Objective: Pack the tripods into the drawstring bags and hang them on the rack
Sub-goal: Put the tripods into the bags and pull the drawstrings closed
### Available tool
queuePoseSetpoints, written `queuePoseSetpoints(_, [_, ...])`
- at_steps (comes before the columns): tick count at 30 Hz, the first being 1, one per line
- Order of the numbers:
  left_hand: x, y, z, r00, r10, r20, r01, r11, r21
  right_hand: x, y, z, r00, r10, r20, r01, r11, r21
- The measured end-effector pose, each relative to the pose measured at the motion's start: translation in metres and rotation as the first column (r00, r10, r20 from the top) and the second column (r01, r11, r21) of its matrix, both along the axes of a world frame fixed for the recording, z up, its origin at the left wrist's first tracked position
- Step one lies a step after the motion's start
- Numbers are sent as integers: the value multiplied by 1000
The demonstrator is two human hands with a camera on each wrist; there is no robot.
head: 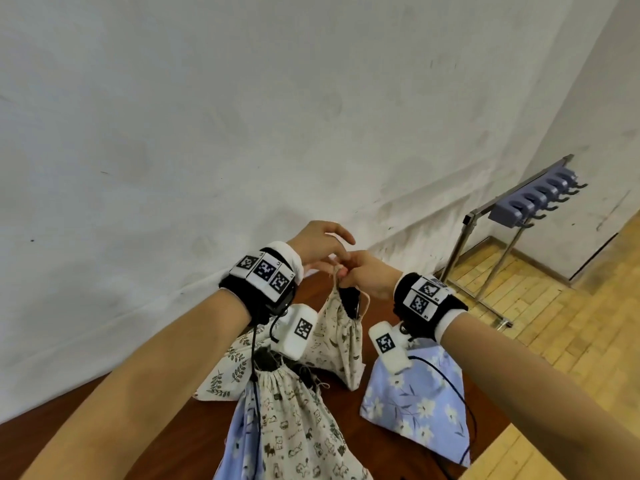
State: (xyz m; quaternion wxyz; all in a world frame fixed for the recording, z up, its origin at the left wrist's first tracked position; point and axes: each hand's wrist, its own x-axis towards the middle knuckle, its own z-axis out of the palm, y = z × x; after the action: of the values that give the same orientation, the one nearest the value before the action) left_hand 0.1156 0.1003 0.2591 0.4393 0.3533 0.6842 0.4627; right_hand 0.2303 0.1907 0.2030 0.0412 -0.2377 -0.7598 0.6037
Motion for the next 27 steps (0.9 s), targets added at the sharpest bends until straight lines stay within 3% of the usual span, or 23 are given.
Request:
queuePoseSetpoints(6, [-8,4,-9,997,74,29,-76,995,65,7,2,-13,999,31,12,-32,999,21])
queuePoseSetpoints(9, [-13,2,-19,998,-47,-40,48,999,15,13,7,-8,997,49,65,-50,999,18])
queuePoseSetpoints(12, [-16,1,-22,966,-216,-139,207,975,-76,16,15,2,997,-37,64,36,999,6])
queuePoseSetpoints(17, [2,10,-33,906,-322,-274,293,945,-143,10,12,23,997,-35,63,46,984,-174])
queuePoseSetpoints(21, [11,15,-47,930,-232,-286,243,970,2,6,4,36,994,-68,80,72,997,-42])
queuePoseSetpoints(24, [10,14,-62,950,-97,-298,132,986,102,5,5,47,993,-30,117,35,999,-41])
queuePoseSetpoints(27, [13,12,-69,980,-60,-192,86,988,130,4,9,60,981,-55,185,63,997,-38])
